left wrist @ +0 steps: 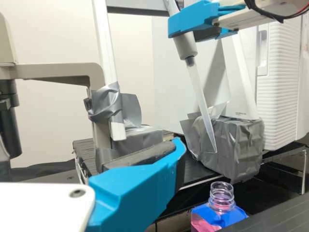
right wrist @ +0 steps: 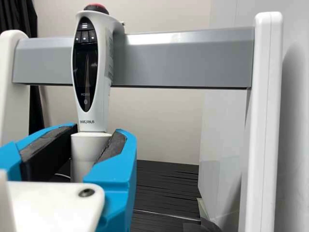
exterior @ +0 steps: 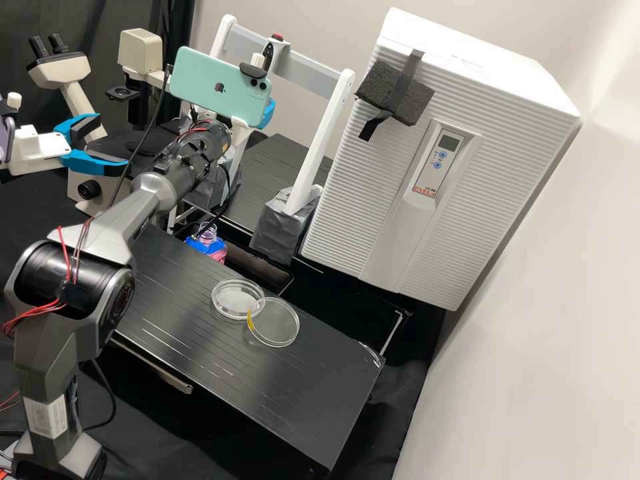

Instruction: Use the pipette

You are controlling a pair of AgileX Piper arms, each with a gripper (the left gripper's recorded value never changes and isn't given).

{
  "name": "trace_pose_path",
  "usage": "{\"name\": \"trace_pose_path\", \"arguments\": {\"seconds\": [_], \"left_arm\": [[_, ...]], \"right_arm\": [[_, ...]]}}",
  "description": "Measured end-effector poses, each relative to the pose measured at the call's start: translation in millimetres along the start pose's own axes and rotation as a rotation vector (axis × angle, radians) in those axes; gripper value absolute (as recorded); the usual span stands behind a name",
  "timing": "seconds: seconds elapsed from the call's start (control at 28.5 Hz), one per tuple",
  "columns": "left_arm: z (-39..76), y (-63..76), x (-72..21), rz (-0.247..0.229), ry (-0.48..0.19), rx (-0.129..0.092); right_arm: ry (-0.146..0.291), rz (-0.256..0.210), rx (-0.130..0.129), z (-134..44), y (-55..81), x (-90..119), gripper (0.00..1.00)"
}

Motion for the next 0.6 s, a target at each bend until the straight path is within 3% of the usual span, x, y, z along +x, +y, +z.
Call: {"name": "trace_pose_path", "arguments": {"seconds": [0.39, 0.42, 0.6], "left_arm": [[0.0, 0.0, 0.0, 0.000, 0.000, 0.000], [0.0, 0.0, 0.0, 0.000, 0.000, 0.000], [0.0, 0.0, 0.0, 0.000, 0.000, 0.000]], "right_arm": [[-0.003, 0.001, -0.001, 2.1, -1.7, 2.1, 0.00], [-0.003, 0.006, -0.004, 2.6, -1.9, 2.8, 1.00], [-0.019, 0.015, -0.008, 5.1, -2.2, 4.1, 1.00]]}}
